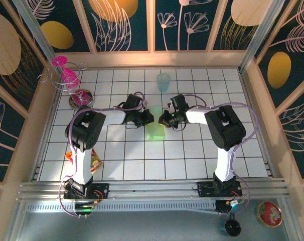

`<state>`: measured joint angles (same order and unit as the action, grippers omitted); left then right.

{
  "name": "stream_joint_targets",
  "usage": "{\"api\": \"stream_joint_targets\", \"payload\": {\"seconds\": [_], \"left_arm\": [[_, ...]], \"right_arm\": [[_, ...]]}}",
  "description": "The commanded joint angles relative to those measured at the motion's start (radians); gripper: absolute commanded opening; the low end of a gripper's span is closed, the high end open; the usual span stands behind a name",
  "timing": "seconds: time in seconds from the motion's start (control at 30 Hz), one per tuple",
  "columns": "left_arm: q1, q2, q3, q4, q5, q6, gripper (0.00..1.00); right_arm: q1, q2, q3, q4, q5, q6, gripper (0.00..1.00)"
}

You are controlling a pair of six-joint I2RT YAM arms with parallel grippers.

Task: Fold a paper plane with a square sheet of paper (pick it up from the middle)
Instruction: First fold the square sheet of paper in half at the center of the table.

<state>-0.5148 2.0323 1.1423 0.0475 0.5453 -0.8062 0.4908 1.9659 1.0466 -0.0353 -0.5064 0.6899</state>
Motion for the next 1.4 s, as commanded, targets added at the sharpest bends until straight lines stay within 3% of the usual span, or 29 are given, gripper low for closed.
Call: {"api": "stream_joint_targets", "payload": {"seconds": [0.0,0.33,0.47,0.6,0.73,0.87,1.13,1.37], "left_arm": [[0.035,0.013,-0.033,0.02,-0.012,0.002,0.1],[0.172,-0.042,-0.109,-0.017,-0.048,0.076,0.11],[0.17,-0.092,-0.063,-0.016,-0.03,0.118,0.12],[0.124,-0.105,-0.048,0.047,0.014,0.072,0.13],[0.038,-0.06,-0.028,0.118,0.028,0.006,0.13],[0.007,0.005,-0.013,0.201,0.054,-0.052,0.12],[0.034,0.055,0.02,0.116,-0.022,0.016,0.12],[0.139,0.067,0.007,0.046,-0.087,0.106,0.12]], "right_arm": [[0.008,0.131,-0.079,-0.201,0.14,-0.014,0.09],[0.006,0.135,-0.091,-0.195,0.146,-0.014,0.09],[0.007,0.136,-0.093,-0.189,0.135,-0.013,0.09],[0.007,0.137,-0.097,-0.19,0.138,-0.013,0.09],[0.005,0.14,-0.103,-0.187,0.138,-0.012,0.09],[0.005,0.142,-0.103,-0.188,0.141,-0.012,0.09],[0.005,0.143,-0.104,-0.193,0.149,-0.014,0.09],[0.005,0.143,-0.112,-0.192,0.157,-0.015,0.08]]}}
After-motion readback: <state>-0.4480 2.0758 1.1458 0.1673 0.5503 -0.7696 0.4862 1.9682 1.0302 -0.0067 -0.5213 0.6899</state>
